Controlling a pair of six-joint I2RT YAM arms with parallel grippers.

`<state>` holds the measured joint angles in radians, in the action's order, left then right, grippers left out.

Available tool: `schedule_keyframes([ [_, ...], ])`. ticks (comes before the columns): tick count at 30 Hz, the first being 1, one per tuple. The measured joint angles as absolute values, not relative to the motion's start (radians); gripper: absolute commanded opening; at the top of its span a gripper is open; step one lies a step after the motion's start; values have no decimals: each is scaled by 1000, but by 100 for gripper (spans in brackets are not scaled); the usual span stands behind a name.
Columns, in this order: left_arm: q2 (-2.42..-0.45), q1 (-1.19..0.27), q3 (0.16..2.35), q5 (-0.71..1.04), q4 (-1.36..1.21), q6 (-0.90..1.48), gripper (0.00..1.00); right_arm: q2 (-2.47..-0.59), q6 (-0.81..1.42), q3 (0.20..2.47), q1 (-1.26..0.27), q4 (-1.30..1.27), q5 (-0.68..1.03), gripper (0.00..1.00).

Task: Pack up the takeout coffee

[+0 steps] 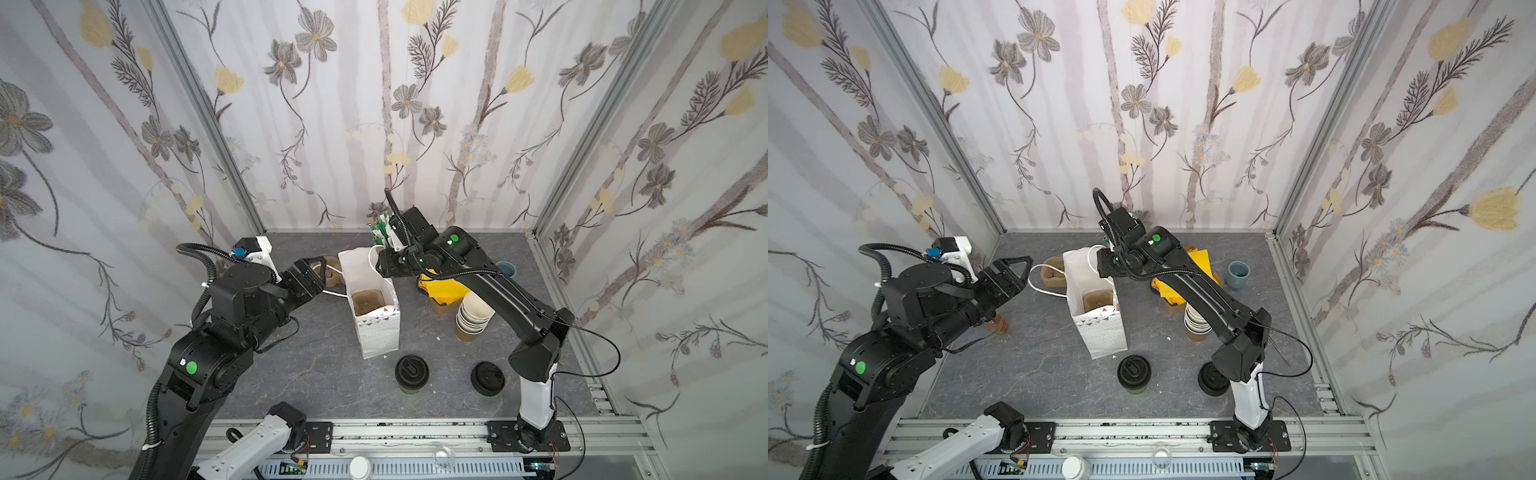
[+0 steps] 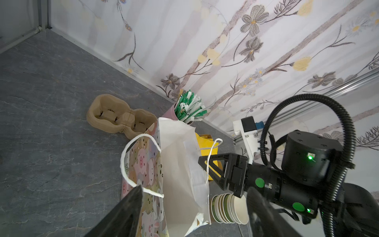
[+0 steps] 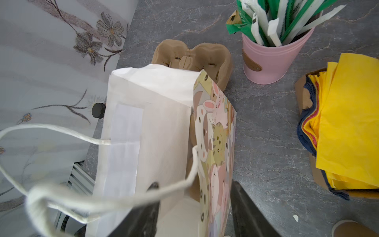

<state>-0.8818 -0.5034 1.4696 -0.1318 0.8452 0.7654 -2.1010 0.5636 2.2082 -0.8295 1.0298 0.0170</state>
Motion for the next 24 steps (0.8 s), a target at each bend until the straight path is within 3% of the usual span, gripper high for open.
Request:
schedule_keyframes([
  [11,-965,-376,1518,-126,918,706,86,-1919,613,2212,-804,1134,-123,70],
  [18,-1039,-227,1520,-22,949,615,91,-1784,683,2089,-944,1182,-204,77],
  [24,-1113,-99,1476,153,944,547,87,-1813,747,2052,-1031,1180,-213,79],
])
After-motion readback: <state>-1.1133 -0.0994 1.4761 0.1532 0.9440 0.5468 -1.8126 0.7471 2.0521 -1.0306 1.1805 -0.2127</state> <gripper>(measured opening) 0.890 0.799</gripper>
